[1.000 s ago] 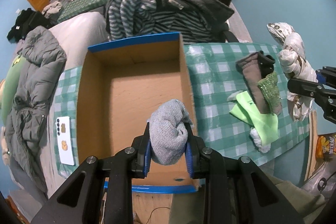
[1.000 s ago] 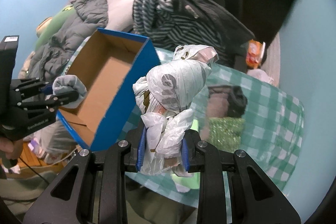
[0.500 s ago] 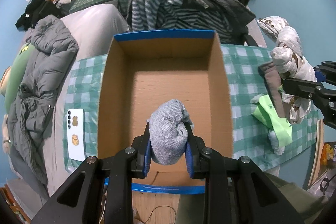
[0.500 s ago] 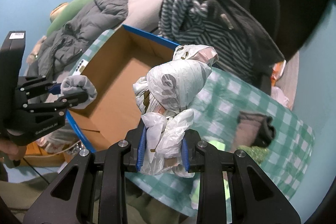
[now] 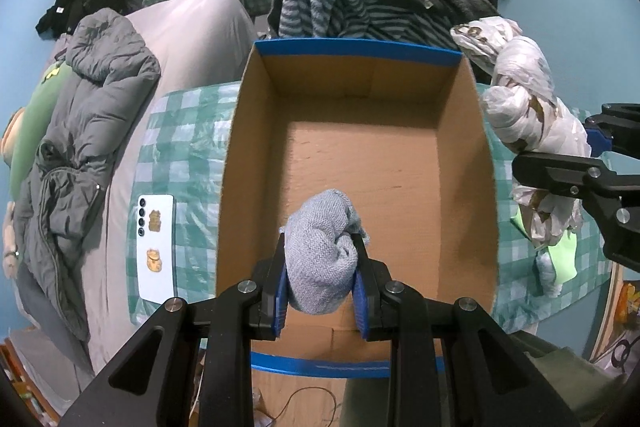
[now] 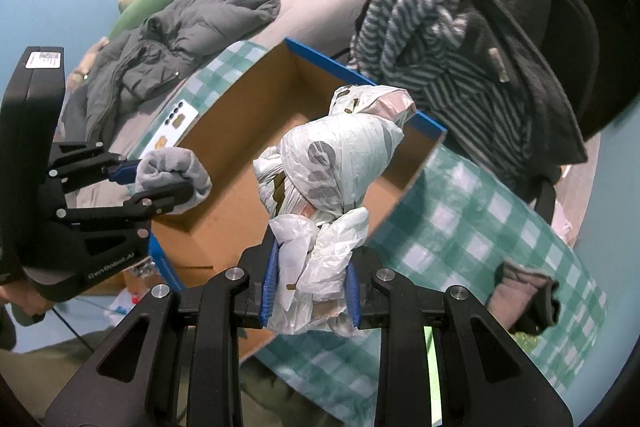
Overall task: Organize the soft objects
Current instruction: 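Carry the grey sock and white bag over the cardboard box with both tools, then open both tools to drop the sock and bag into the box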
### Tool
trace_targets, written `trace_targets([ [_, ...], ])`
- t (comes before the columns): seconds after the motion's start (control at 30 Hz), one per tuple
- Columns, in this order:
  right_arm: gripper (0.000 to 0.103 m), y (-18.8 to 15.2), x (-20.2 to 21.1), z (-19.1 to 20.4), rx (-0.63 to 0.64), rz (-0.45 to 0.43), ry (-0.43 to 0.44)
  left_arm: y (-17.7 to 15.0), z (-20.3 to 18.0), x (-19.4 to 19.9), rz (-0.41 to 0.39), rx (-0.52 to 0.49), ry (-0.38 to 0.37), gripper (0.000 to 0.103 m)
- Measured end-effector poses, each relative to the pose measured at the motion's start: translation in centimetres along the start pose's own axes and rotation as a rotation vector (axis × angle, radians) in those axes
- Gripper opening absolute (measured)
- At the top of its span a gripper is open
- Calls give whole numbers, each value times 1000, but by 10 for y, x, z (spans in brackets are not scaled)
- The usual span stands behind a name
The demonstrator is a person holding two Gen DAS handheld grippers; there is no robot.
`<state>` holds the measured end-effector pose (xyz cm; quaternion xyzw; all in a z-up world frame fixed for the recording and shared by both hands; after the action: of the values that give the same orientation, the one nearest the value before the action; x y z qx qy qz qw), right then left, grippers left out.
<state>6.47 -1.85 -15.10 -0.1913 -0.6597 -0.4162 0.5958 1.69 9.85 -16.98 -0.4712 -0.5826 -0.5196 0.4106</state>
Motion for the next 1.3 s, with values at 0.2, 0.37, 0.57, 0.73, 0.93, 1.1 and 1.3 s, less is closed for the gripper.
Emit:
trace_targets([
  [0.2,27,12,-17,14,27,29,14,2,15,-11,21,13,-4,26],
  [0.37,27,18,-35,22,40,61,26,4,25,-20,38,21,-4,26],
  [0.57,27,21,-51,30,54,90,30,5,31,-27,55,30,-7,27],
  [0.73,29,24,-55,34,53,97,41,7,33,-30,71,29,0,29],
  [0.93,57,26,-54,31,46,83,0,6,35,-30,76,24,17,43],
  [1.1,62,25,-49,25,31,75,-25,5,33,-27,78,18,25,49],
  [1.3,63,21,-39,14,10,64,-41,6,22,-18,76,3,28,50],
])
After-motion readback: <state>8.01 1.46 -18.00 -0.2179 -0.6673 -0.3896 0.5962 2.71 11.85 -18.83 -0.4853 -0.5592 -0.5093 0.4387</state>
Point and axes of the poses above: each gripper's, at about its wrist camera, not at the fingertips, and x roughly against the way its jaws point, z to its left, y to its top, the point moved 4 cm from there along -x, roughly the way its jaws point, and after that the axes turned 11 degrees about -y, right-handed, at the moved point
